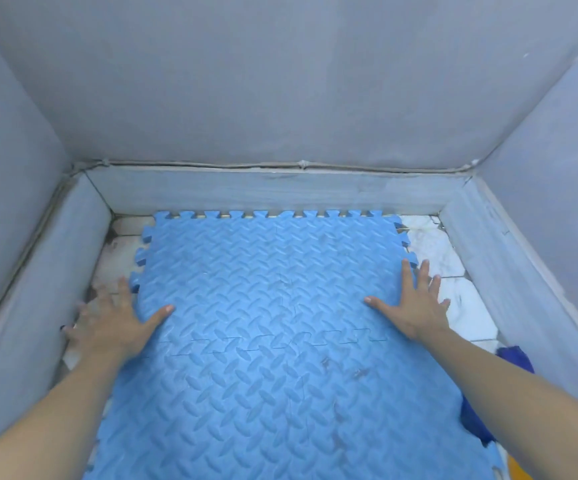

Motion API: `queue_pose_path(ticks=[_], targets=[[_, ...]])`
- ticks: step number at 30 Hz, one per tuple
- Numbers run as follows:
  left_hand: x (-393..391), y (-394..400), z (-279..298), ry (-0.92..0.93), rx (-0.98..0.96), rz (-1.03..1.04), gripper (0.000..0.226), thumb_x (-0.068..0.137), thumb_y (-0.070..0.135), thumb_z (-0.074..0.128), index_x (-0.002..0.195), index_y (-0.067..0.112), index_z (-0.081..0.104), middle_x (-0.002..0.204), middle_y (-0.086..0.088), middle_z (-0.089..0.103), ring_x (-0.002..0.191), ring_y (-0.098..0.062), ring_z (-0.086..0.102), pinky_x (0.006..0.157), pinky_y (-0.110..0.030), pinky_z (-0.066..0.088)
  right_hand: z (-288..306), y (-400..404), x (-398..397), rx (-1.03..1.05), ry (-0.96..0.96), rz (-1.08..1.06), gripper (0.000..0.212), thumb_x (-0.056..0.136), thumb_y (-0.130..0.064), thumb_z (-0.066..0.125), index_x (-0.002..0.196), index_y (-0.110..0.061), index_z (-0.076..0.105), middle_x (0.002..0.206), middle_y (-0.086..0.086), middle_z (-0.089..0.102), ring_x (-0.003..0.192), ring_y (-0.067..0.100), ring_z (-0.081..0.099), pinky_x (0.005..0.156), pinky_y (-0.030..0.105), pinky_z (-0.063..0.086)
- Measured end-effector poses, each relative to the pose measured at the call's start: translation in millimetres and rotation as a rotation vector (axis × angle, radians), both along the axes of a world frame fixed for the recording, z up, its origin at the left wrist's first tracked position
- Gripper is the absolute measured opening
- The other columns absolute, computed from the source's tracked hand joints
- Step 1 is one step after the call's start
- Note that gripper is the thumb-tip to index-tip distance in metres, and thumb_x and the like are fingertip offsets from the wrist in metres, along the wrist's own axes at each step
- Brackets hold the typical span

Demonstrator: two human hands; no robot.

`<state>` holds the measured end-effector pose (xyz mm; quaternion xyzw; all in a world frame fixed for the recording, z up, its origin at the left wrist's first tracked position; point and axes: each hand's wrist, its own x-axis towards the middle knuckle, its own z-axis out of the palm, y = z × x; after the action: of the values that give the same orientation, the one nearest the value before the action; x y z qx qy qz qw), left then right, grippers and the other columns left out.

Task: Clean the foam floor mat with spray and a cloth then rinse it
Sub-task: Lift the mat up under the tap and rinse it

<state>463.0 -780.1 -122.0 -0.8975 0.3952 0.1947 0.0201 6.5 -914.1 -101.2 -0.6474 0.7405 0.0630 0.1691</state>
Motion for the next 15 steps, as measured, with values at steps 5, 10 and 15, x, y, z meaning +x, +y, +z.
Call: queue_pose_path(ticks=[5, 10, 15], targets=[[9, -7, -17, 0.142, -0.093, 0.109, 0.133, 0.041, 0.103, 0.030, 0.138, 0.012, 0.037, 0.143, -0.016, 0.039, 0.131, -0.038, 0.036, 0.104, -0.056, 0.035, -9, -8, -6, -0.005, -0.152, -0.153, 0.124, 0.058, -0.090, 0.056, 0.152, -0.029, 0.002, 0.160, 0.008, 0.015, 0.138, 0.035, 0.033, 0.107, 0.057, 0.032], [-5, -39, 2, 0.262, -0.116, 0.280, 0.130, 0.037, 0.100, 0.045, 0.118, -0.001, 0.055, 0.121, -0.023, 0.056, 0.115, -0.041, 0.049, 0.096, -0.049, 0.043, 18, -29, -25, -0.022, -0.365, -0.406, 0.116, 0.069, -0.073, 0.069, 0.155, -0.023, 0.008, 0.152, 0.010, 0.039, 0.137, 0.036, 0.039, 0.107, 0.048, 0.037], [-6, -43, 37, 0.426, -0.198, 0.446, 0.111, 0.058, 0.077, 0.068, 0.129, -0.006, 0.049, 0.139, -0.022, 0.047, 0.123, -0.042, 0.046, 0.103, -0.046, 0.039, 43, -30, -20, -0.027, -0.574, -0.505, 0.097, 0.078, -0.057, 0.072, 0.150, -0.011, 0.026, 0.148, 0.008, 0.041, 0.133, 0.030, 0.043, 0.096, 0.037, 0.037]])
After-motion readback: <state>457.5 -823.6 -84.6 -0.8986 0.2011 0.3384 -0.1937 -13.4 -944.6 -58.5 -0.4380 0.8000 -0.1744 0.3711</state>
